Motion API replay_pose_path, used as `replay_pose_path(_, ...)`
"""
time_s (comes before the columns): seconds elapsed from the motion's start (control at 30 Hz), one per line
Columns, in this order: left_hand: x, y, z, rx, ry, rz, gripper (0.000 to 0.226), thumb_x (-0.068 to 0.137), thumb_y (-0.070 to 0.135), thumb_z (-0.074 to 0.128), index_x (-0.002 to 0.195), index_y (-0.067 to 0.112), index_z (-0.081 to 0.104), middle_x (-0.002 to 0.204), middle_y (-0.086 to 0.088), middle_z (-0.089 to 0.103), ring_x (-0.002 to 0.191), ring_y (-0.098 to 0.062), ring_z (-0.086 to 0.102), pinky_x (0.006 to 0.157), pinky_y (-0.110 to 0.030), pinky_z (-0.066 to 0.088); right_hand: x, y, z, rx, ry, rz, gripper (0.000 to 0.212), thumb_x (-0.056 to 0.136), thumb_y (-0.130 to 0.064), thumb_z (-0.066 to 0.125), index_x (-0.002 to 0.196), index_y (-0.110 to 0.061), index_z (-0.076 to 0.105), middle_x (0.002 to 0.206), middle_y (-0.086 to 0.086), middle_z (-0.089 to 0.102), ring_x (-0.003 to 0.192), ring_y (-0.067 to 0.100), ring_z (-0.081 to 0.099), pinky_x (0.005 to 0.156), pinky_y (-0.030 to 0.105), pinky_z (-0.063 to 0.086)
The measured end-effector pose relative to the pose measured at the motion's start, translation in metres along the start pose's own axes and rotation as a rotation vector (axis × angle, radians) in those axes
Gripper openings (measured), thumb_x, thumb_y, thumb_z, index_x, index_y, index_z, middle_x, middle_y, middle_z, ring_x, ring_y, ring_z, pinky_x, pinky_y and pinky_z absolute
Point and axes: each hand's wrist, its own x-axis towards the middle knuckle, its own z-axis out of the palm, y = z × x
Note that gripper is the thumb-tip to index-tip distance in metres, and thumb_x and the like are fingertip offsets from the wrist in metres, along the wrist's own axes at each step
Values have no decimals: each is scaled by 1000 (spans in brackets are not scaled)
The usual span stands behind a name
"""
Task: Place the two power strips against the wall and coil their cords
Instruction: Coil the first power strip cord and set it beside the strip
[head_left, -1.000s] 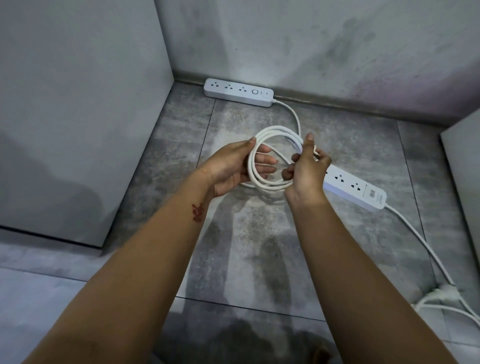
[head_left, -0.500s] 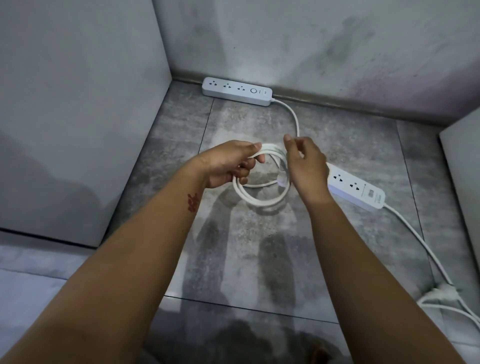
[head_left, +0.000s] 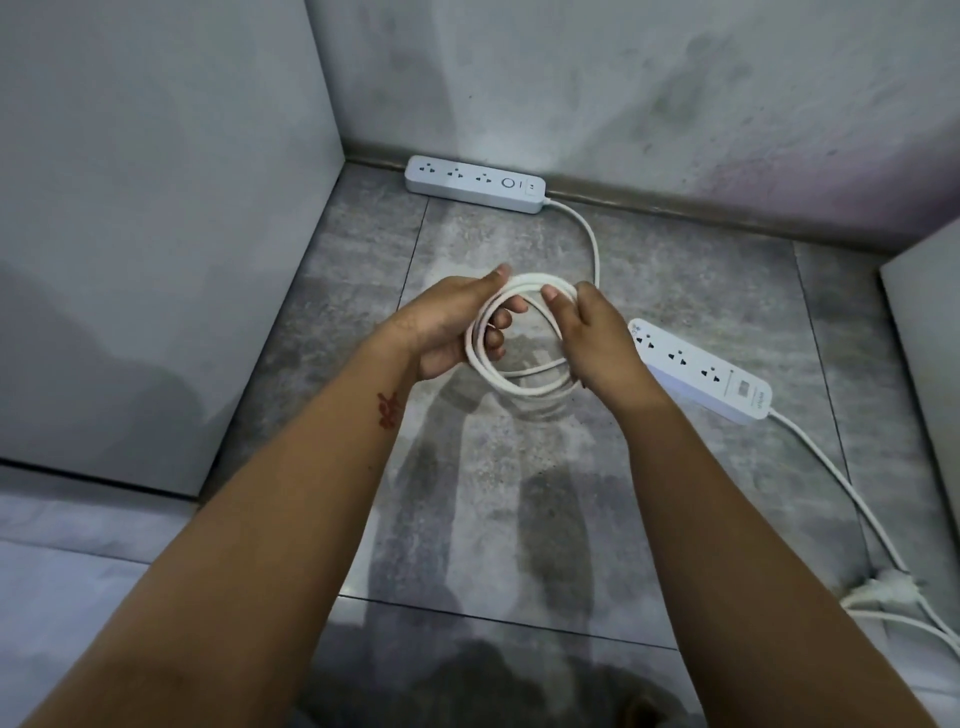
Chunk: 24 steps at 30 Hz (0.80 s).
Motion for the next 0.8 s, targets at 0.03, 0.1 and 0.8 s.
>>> replay_pose_path(0.03, 0, -1, -2, -17, 7, -7, 49, 100, 47, 42, 85, 6, 66, 61, -1, 54, 54, -16, 54, 68, -33, 52, 1, 1, 1, 47, 58, 18, 33, 101, -43, 43, 87, -14, 45, 70, -2, 45, 65, 17, 47, 64, 36, 39)
replay_pose_path(0.1, -1, -5, -5, 11, 16, -23, 53, 99, 52, 41, 82, 8, 66, 67, -5, 63, 67, -21, 64, 74, -33, 55, 3, 5, 1, 154, 140, 60, 34, 101, -44, 43, 82, -16, 42, 68, -2, 42, 65, 17, 45, 66, 38, 39)
replay_pose_path(0.8, 0, -3, -3, -165, 80, -73, 39, 101, 39, 47, 69, 17, 45, 51, 8, 25, 37, -5, 17, 34, -17, 21, 5, 20, -24, -10, -153, 288, 58, 79, -68, 29, 88, -26, 68, 116, 4, 62, 115, 26, 50, 110, 46, 28)
